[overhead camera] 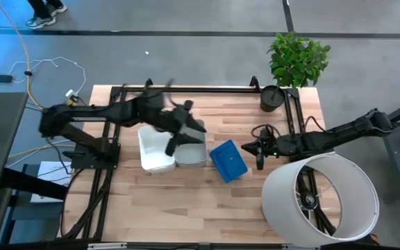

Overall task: Stack baskets by color
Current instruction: Stack the bottom blue bin on top of the top blue bins

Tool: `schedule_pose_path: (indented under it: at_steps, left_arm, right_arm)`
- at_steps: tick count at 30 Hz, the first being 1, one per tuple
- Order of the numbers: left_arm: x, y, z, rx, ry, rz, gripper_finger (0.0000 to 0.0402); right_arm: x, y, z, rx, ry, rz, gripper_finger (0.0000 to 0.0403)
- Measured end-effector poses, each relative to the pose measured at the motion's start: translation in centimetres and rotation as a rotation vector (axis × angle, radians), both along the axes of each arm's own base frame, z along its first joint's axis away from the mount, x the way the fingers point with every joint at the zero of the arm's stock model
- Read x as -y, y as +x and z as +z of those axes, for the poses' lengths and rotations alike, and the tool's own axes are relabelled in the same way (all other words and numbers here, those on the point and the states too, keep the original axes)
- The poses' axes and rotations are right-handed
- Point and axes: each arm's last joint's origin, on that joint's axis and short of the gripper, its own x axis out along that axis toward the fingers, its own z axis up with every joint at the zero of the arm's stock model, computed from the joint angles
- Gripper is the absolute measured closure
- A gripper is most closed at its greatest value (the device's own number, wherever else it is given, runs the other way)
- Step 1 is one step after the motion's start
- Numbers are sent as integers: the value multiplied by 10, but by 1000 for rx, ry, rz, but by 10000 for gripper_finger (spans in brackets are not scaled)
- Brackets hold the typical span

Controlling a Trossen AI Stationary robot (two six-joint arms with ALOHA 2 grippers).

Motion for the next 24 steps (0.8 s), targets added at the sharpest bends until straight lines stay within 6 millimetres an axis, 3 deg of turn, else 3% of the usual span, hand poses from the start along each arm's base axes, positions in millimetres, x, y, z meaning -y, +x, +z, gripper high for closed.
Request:
schedule_pose_path:
  at_steps: [7,17,20,24]
  left_arm:
    - [19,-56,-19,237,-118,133,228]
    - [42,-123,-29,356,-130,328,228]
    - [46,-134,-44,346,-153,347,228]
    - [49,-147,-62,355,-196,354,228]
  right_arm:
    - [-1,15,13,-106,-18,-16,403]
    - [1,30,34,-222,-19,-56,398]
    - [4,35,42,-275,-18,-78,368]
    - [7,44,46,-335,21,-129,295]
